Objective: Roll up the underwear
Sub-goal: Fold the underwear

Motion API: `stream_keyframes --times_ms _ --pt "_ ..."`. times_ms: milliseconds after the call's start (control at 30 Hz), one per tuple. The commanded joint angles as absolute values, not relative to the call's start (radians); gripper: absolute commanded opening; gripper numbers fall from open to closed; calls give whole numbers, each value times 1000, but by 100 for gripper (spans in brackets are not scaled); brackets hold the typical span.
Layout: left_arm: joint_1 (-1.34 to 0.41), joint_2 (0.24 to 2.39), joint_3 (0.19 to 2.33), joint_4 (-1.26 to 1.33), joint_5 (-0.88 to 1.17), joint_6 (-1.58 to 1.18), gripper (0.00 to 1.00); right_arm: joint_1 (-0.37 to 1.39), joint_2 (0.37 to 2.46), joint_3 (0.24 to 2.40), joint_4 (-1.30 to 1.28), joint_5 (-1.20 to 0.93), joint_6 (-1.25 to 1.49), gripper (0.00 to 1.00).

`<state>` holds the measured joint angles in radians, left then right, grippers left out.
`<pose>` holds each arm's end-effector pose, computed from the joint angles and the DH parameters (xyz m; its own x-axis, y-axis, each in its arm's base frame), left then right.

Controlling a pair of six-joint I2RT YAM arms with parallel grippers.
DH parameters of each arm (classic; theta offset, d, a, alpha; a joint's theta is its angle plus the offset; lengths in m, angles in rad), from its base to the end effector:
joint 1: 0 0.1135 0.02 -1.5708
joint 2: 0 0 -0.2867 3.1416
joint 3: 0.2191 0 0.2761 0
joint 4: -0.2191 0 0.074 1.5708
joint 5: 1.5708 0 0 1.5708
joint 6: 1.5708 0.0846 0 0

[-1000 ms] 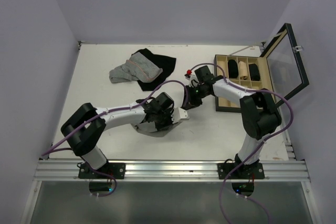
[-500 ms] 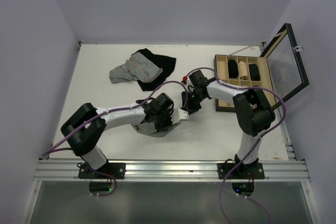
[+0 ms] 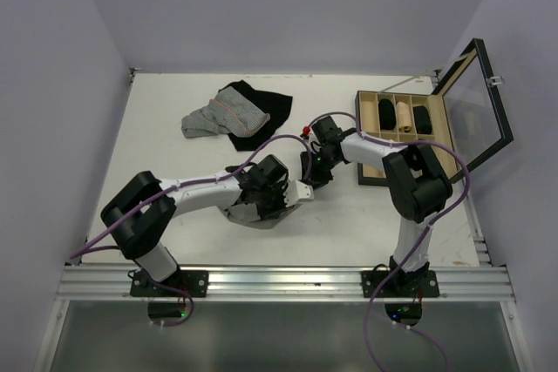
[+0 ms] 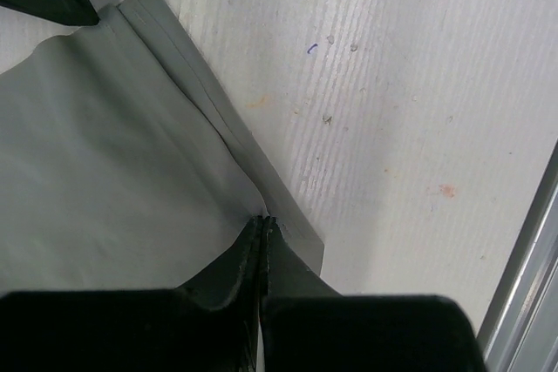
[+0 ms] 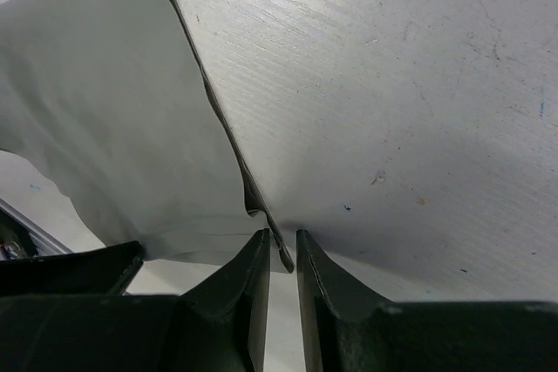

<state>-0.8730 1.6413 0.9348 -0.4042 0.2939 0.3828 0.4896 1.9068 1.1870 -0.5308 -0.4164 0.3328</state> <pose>0.2080 -0.2862 0.1313 -0.2292 0.8298 -0.5089 0.9720 0.2226 -0.0749 0.3408 0.2204 0.1080 -0.9689 -0.1777 -0.1721 -0.2390 0.8521 0.4657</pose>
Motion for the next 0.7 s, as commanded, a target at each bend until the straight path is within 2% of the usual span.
stream_keyframes --times_ms 0,167,233,400,500,633,667 --pt "-879 1592 937 -370 357 391 0 485 1887 1192 -517 -429 342 23" --pt "-879 1574 927 -370 379 391 0 453 1835 1204 -522 -462 319 31" --pt "-879 1612 931 -376 370 400 0 449 1819 1215 -531 -466 305 32" --pt "-879 1644 931 -364 379 394 30 449 1806 1223 -575 -497 246 25" --pt "-874 1587 930 -351 391 393 37 459 1802 1224 -597 -515 232 20" --pt "-810 1436 911 -311 459 364 43 511 1796 1223 -597 -541 236 18" --pt "-792 1407 907 -293 463 353 47 523 1798 1224 -592 -548 242 18"
